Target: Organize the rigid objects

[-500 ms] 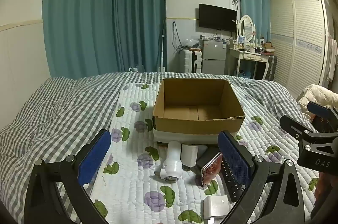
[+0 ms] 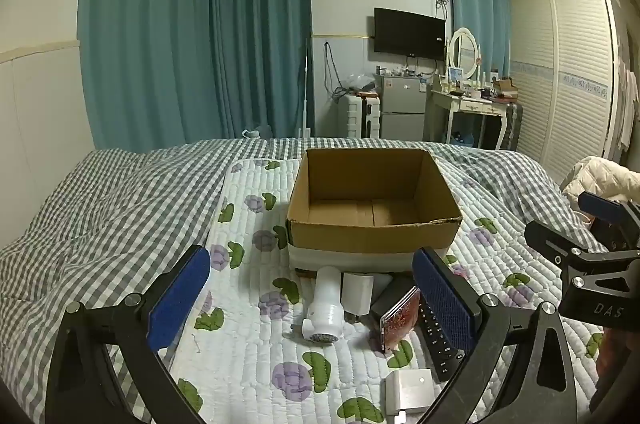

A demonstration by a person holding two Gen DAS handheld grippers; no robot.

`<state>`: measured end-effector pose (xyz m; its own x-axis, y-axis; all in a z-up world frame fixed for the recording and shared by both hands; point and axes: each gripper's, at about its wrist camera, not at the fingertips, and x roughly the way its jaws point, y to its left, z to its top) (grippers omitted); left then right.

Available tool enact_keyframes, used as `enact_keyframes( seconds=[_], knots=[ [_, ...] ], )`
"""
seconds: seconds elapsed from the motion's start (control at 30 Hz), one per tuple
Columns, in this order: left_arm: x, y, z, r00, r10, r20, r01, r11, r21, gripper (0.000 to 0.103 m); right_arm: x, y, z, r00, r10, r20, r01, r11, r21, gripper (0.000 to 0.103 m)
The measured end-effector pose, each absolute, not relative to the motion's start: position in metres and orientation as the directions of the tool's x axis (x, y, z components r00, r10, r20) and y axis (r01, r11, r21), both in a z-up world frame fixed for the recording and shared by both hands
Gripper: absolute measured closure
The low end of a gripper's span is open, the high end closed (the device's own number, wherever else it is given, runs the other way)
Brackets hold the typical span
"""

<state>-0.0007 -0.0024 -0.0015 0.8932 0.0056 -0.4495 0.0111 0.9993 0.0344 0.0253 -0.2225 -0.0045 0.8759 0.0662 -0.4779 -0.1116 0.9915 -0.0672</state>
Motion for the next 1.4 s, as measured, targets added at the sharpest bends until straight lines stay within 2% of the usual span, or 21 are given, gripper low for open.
enact_keyframes(
  seconds=[1.4],
  knots=[
    [0.001, 0.006, -0.002, 0.887, 0.023, -0.462, -0.018, 1.000, 0.015, 0.000, 0.026, -0.217, -0.008, 0.867, 0.070, -0.493, -0.122, 0.990, -0.073, 0.000]
  ],
)
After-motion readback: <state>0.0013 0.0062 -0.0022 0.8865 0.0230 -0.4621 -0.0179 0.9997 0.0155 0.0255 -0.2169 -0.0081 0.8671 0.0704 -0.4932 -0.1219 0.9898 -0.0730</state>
